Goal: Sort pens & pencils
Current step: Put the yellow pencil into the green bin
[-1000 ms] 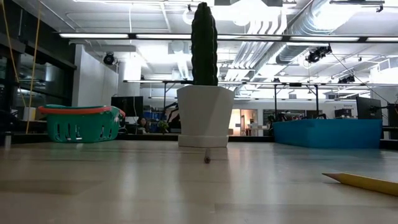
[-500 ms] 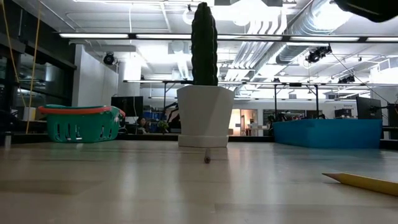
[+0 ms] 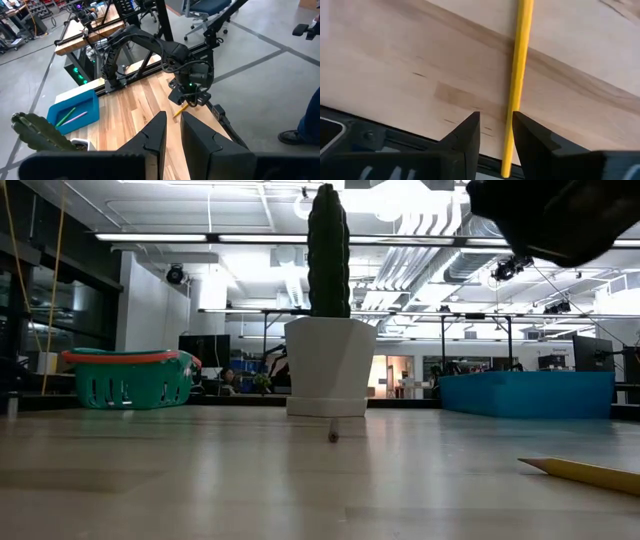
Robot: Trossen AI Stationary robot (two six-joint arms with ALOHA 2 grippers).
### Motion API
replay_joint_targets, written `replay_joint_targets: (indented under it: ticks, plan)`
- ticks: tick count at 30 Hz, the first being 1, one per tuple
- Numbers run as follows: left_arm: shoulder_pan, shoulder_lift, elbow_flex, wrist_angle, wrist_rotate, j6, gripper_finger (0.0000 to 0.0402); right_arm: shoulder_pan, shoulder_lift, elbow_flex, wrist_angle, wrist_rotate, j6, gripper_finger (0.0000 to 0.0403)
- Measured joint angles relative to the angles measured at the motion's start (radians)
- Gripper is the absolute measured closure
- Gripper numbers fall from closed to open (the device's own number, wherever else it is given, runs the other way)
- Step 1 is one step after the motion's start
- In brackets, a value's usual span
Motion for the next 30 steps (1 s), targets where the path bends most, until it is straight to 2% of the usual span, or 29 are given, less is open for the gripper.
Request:
replay_joint_targets:
  ticks: [17,30]
  plan:
    - [0.0,-0.002,0.0,0.0,0.0,0.003,0.0355,-0.05,0.0,-0.008,-0.044,-0.015,-0.092,0.0298]
    - [0.0,-0.002,0.0,0.0,0.009,0.002,0.0355,-0.056,-0.012,-0.008,-0.075,-0.021,-0.088,0.0298]
